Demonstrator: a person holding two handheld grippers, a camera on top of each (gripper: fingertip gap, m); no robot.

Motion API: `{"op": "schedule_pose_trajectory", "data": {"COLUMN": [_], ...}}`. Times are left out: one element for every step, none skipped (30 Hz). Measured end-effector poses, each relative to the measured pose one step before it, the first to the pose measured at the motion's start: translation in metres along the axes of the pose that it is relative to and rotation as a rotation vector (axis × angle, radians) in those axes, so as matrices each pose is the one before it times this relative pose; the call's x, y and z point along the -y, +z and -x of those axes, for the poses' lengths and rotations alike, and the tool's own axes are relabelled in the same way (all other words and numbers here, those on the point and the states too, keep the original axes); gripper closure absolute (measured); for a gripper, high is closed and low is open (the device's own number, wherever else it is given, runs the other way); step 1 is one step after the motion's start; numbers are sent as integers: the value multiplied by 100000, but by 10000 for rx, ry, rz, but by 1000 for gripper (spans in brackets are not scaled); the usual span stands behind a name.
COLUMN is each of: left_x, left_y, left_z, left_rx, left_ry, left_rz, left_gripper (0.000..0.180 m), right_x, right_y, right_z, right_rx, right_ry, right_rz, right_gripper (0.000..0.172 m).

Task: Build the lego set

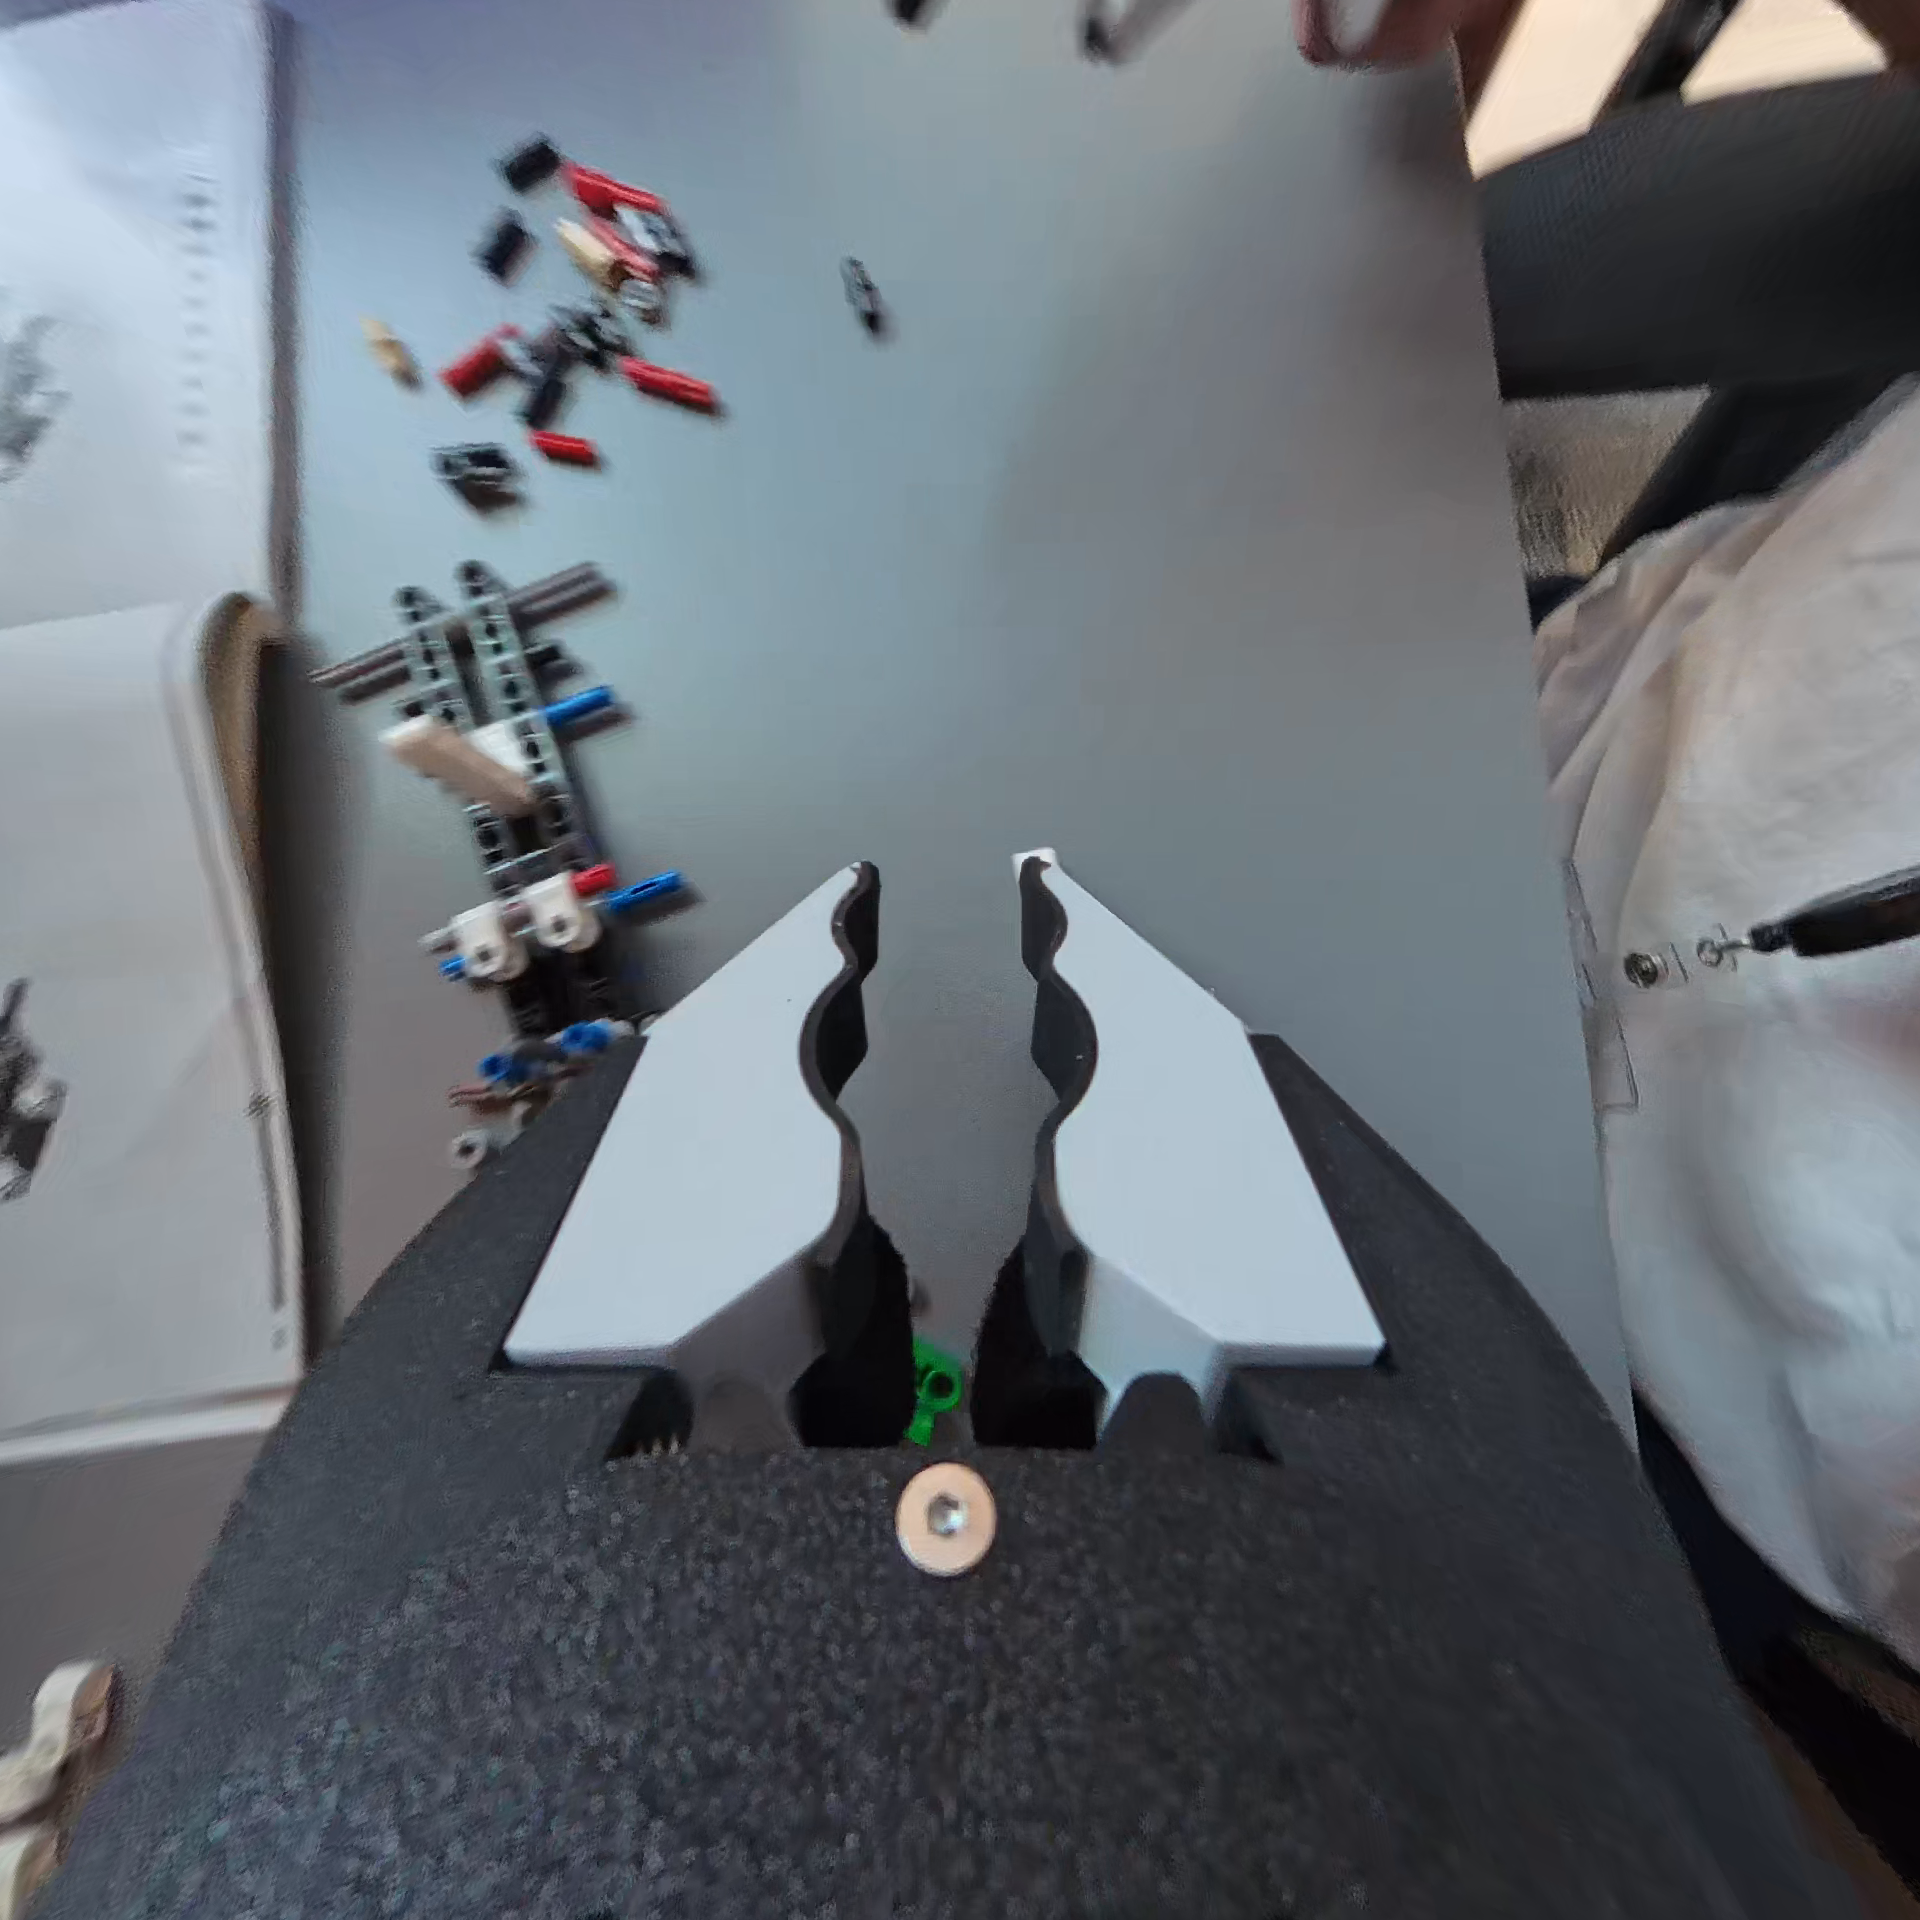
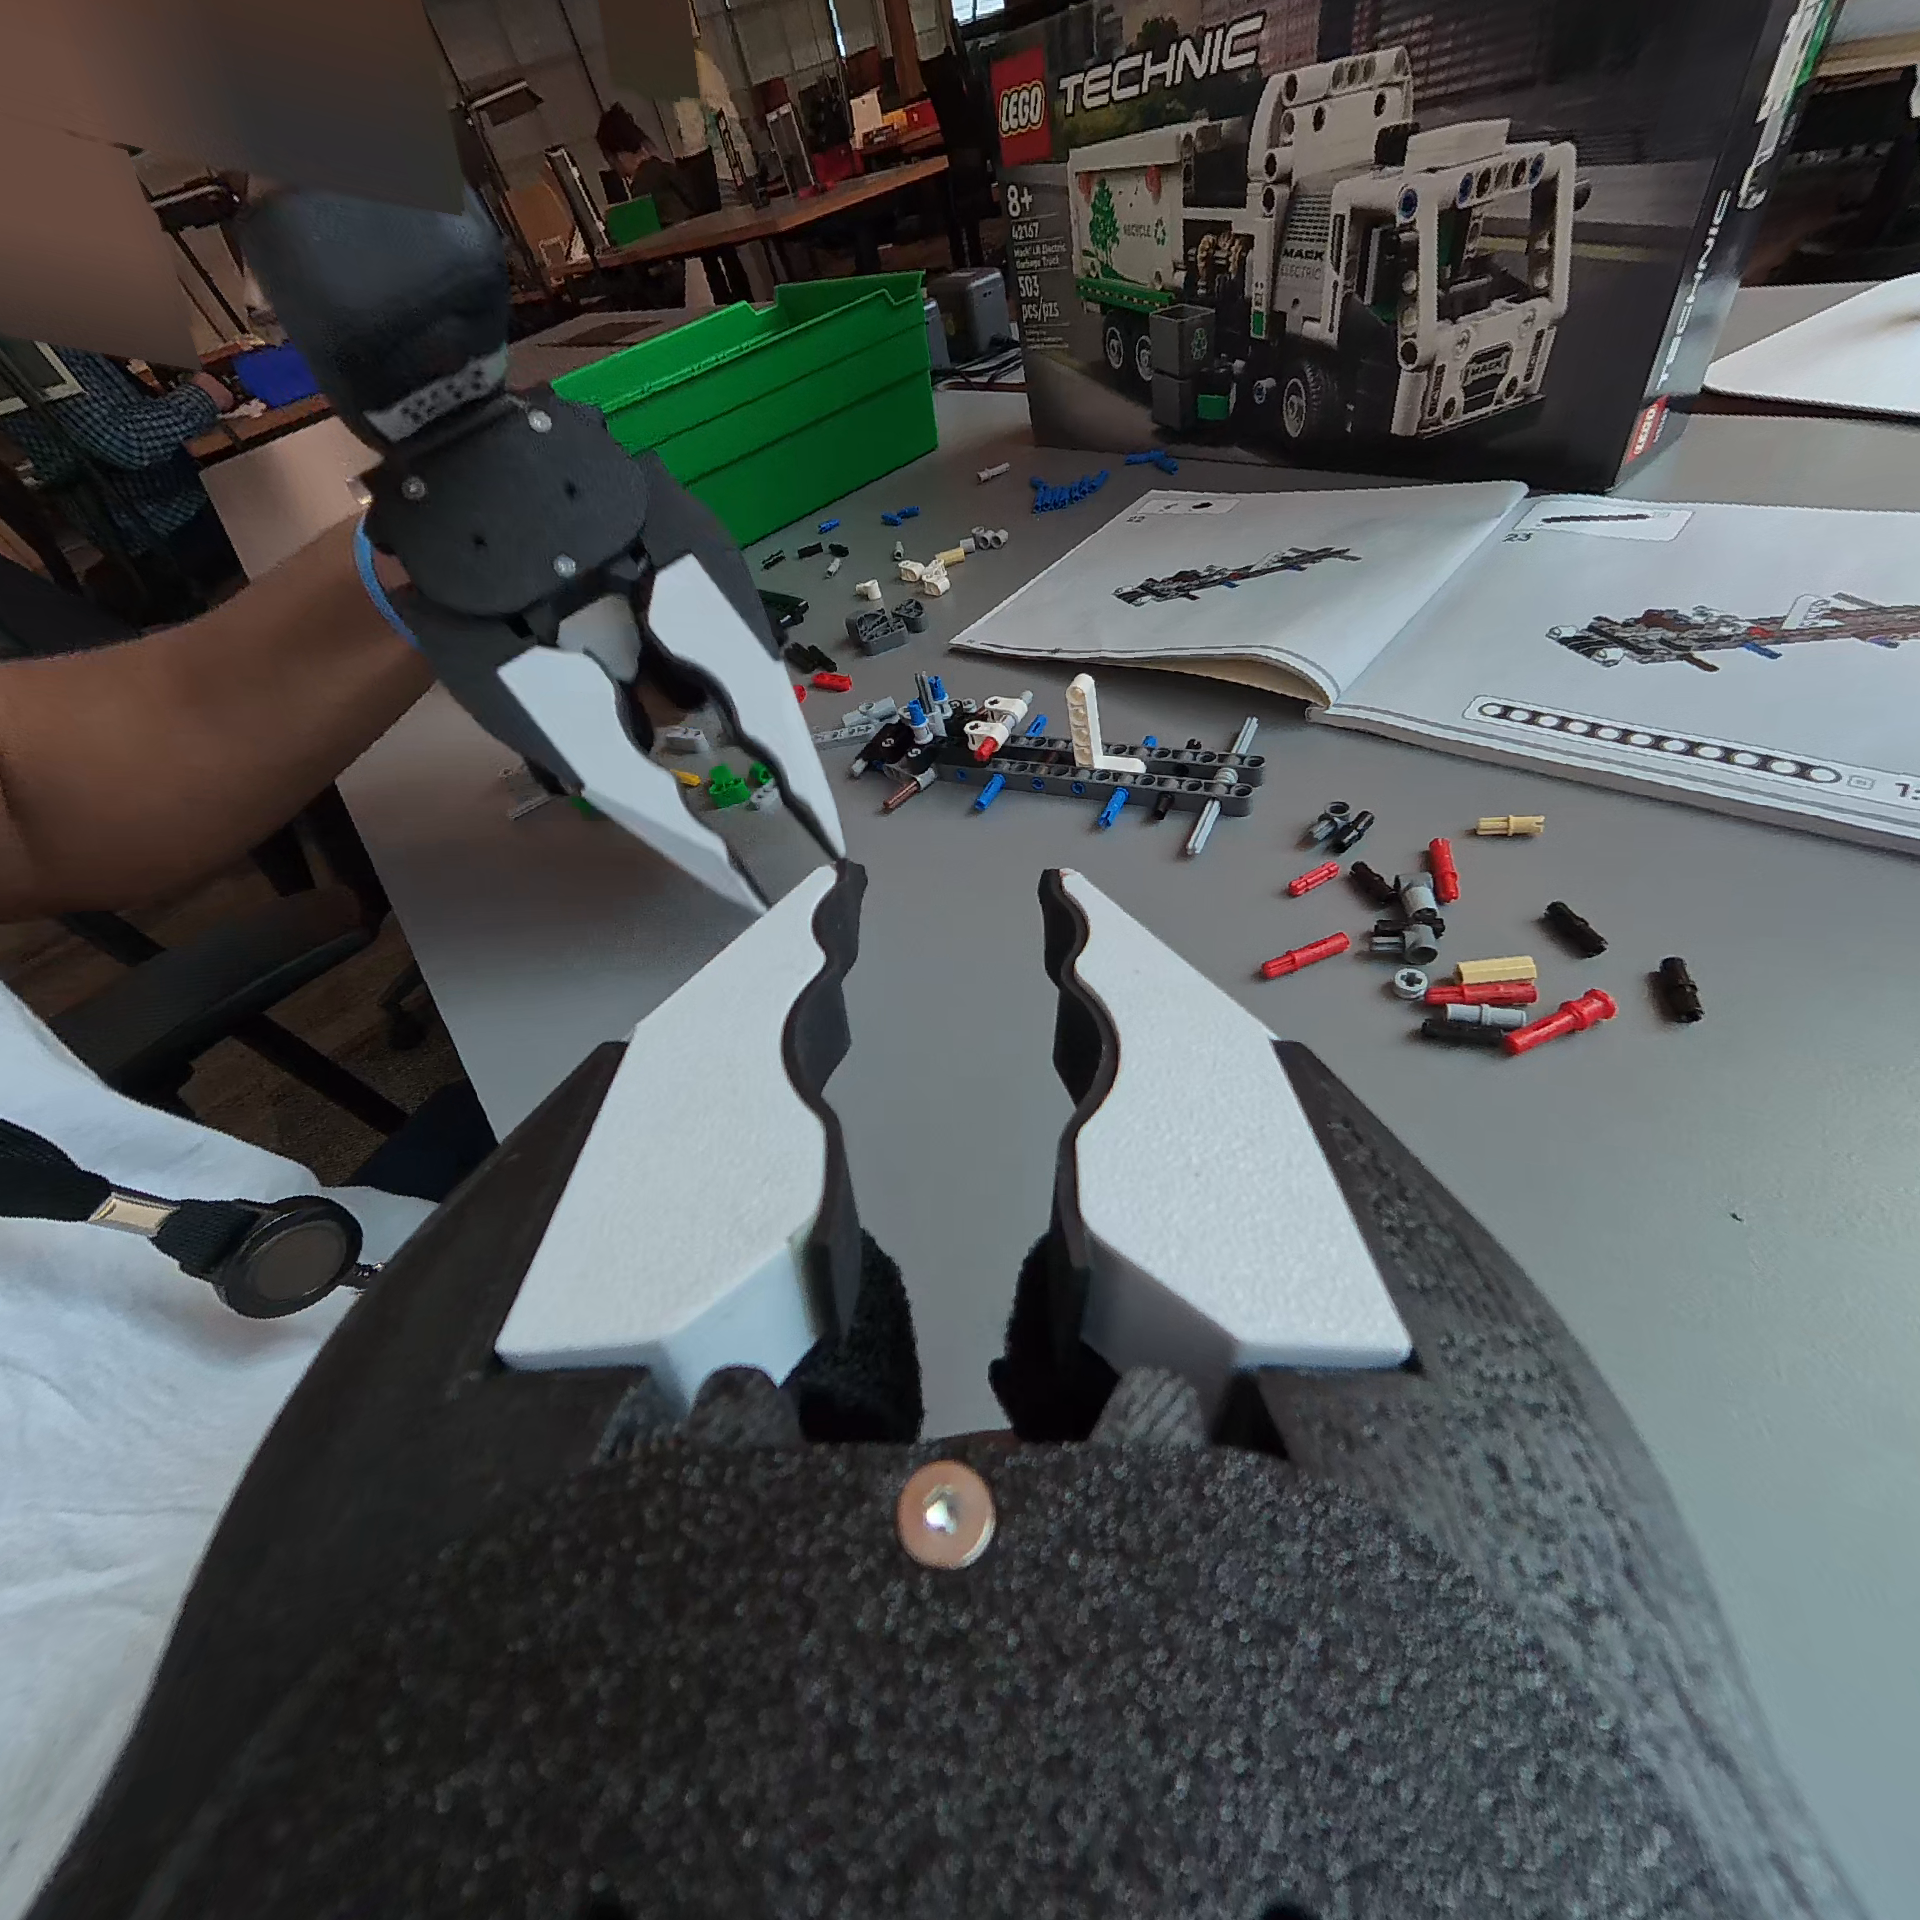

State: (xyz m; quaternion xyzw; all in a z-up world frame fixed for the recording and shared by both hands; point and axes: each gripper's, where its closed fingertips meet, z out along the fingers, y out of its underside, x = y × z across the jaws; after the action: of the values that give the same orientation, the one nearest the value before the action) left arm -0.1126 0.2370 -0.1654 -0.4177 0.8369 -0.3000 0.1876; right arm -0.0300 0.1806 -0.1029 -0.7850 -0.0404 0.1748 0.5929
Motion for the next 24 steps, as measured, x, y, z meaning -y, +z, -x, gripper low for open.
{"op": "schedule_pose_trajectory", "data": {"left_x": [355,270,-21,-486,-853,-894,-569,-265,-186,-223,-231,-94,64,166,133,92,113,152,142,87,33,-14,-109,-198], "left_y": [-1221,-1244,-990,-554,-101,261,443,497,491,449,347,214,113,71,61,69,67,85,75,70,57,24,10,9], "left_z": [1398,1762,1959,1807,1325,746,276,-128,-295,-193,-86,-209,-349,-334,-259,-228,-268,-322,-328,-205,-45,72,104,66], "left_rx": [435,557,658,647,463,229,52,-109,-157,-56,25,-38,-128,-106,-39,4,4,-33,-40,16,82,113,93,43], "left_ry": [-512,-521,-374,-173,-53,-26,-52,-63,-41,-4,22,2,-43,-67,-29,31,41,23,22,33,34,17,-13,-28], "left_rz": [-488,-427,-218,86,340,405,242,89,73,128,146,57,-48,-99,-62,-16,-15,-23,-27,-6,-2,-5,30,86], "left_gripper": [152,152,149,144,139,134,134,134,134,135,136,137,139,139,140,140,141,142,144,144,145,146,147,147], "right_x": [-19,-14,-19,-9,-33,-55,-67,-65,-69,-38,-21,13,45,48,51,39,29,9,14,3,-8,-15,2,14], "right_y": [13,0,-15,-23,-2,7,25,26,17,11,-18,-23,-41,-35,-38,-33,-11,-6,5,7,2,-4,-19,-48], "right_z": [17,-19,-67,-66,-46,-45,-41,-29,-7,15,-1,19,26,6,-1,-2,18,40,51,100,119,90,50,24], "right_rx": [8,-9,-19,-7,6,9,-3,-4,-4,-7,-13,-6,-3,-8,-5,3,13,18,14,25,28,5,-12,-10], "right_ry": [-12,-6,15,32,37,26,6,-5,-7,-11,-9,-6,-2,-4,-7,-3,3,2,-2,-11,-20,-32,-37,-18], "right_rz": [7,4,-4,-16,-9,9,25,28,25,19,9,-5,-17,-16,-17,-12,1,6,0,2,15,16,3,-6], "right_gripper": [137,137,137,137,137,137,137,137,137,137,137,137,137,137,137,137,137,137,137,137,137,137,137,138]}}
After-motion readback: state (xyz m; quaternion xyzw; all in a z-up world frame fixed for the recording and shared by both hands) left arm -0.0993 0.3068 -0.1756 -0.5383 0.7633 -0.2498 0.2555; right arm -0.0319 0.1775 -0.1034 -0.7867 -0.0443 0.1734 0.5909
